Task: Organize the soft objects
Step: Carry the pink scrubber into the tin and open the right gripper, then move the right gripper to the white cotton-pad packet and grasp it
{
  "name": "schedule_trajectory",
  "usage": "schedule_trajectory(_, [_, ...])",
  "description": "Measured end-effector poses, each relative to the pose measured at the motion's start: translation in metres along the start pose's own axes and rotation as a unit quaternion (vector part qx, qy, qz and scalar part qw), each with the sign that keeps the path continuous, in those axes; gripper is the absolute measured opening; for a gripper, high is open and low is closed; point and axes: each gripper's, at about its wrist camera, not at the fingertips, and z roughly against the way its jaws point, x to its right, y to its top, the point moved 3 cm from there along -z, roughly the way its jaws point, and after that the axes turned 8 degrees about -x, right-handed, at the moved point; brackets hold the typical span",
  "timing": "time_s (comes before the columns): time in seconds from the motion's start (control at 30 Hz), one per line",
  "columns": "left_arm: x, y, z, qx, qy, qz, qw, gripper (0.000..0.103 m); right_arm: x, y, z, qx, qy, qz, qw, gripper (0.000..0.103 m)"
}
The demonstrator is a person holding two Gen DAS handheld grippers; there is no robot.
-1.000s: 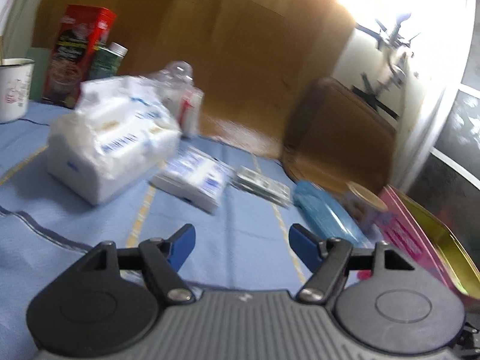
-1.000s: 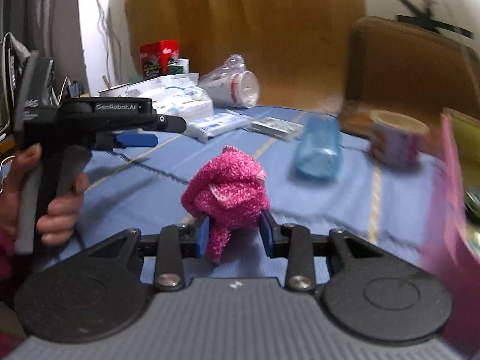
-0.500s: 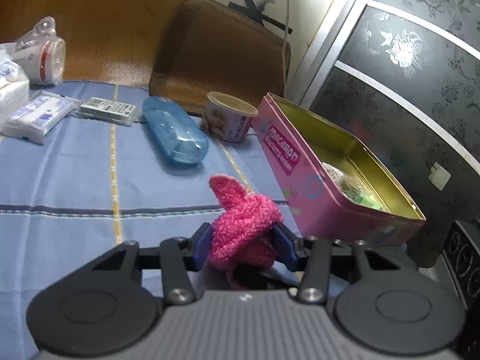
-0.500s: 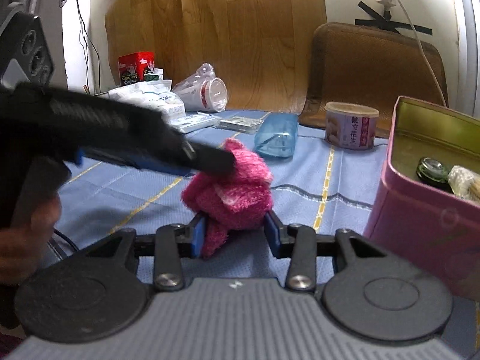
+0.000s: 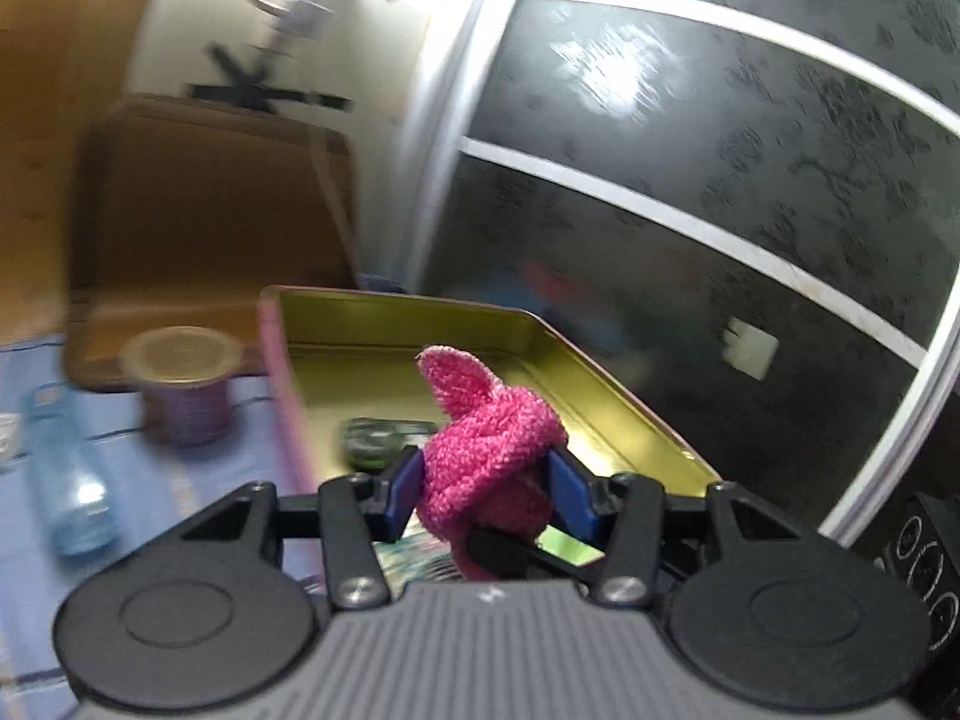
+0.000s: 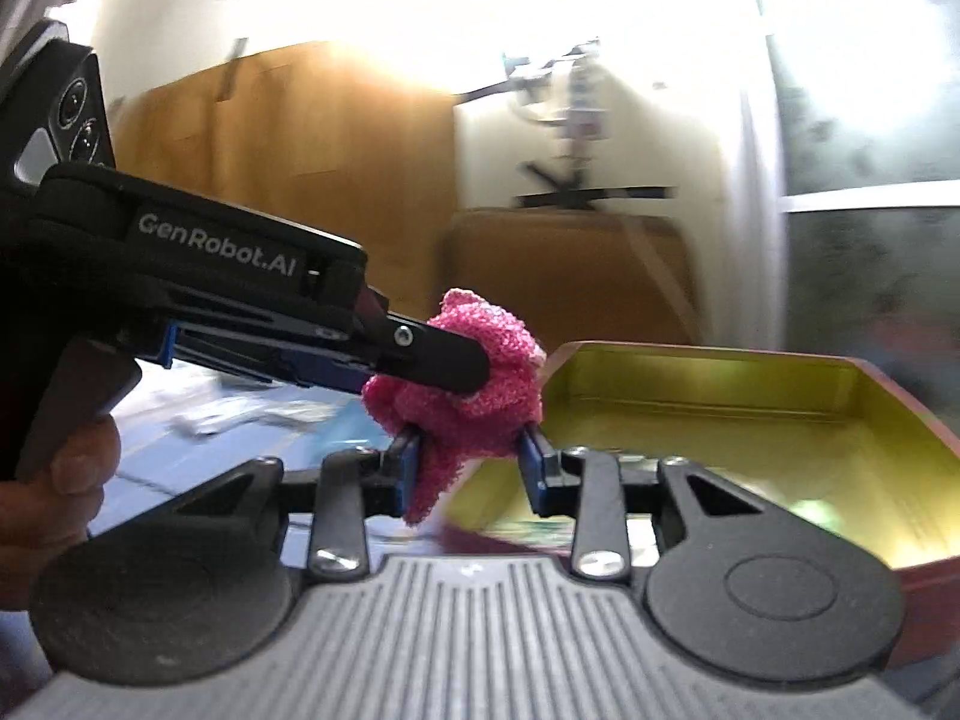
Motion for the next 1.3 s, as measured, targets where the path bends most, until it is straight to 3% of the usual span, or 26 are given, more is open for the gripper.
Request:
schedule_trajectory(0.23, [0.037,0.01,-0.069,-0.046,-0.022,-0.027,0.9983,0.05,0.062,-0.013,0.0,-0.021,-0.091,-0.041,0.995,0.038])
schedule_trajectory(0.3, [0.045,0.01,-0.079,-0.048,0.0,-0.034,0.9983,0.073,0.072,-0.016,-0.002,-0.022,-0.12,-0.044,0.992,0.038])
schedule_trajectory(0.43, [0.049,0.003,-0.077,-0.041,0.018,-0.052,0.9976,0.075,0.092,-0.024,-0.002,-0.01,-0.199,-0.051,0.979,0.06])
schedule_trajectory(0.57, [0.043,-0.001,-0.06,-0.022,0.031,-0.053,0.9979,0.076,0.103,-0.027,0.0,-0.003,-0.197,-0.074,0.978,0.062])
schedule_trajectory(0.77, [0.01,-0.009,-0.016,0.013,0.054,-0.023,0.9982,0.077,0.081,-0.018,0.006,0.032,-0.186,-0.053,0.981,0.063])
schedule_trajectory(0.97, [-0.053,-0.026,0.041,0.051,0.109,0.052,0.9914,0.078,0.045,-0.007,0.005,0.049,-0.139,-0.017,0.989,0.063])
schedule_trajectory(1.1, [-0.108,-0.048,0.074,0.059,0.18,0.11,0.9758,0.078,0.008,-0.002,-0.003,0.044,-0.084,0.018,0.995,0.063])
schedule_trajectory(1.23, [-0.164,-0.077,0.113,0.062,0.257,0.166,0.95,0.078,-0.036,-0.001,-0.018,0.018,-0.007,0.062,0.998,0.063])
schedule_trajectory(1.3, [-0.19,-0.09,0.134,0.068,0.303,0.186,0.9323,0.078,-0.059,-0.001,-0.028,-0.006,0.041,0.081,0.996,0.062])
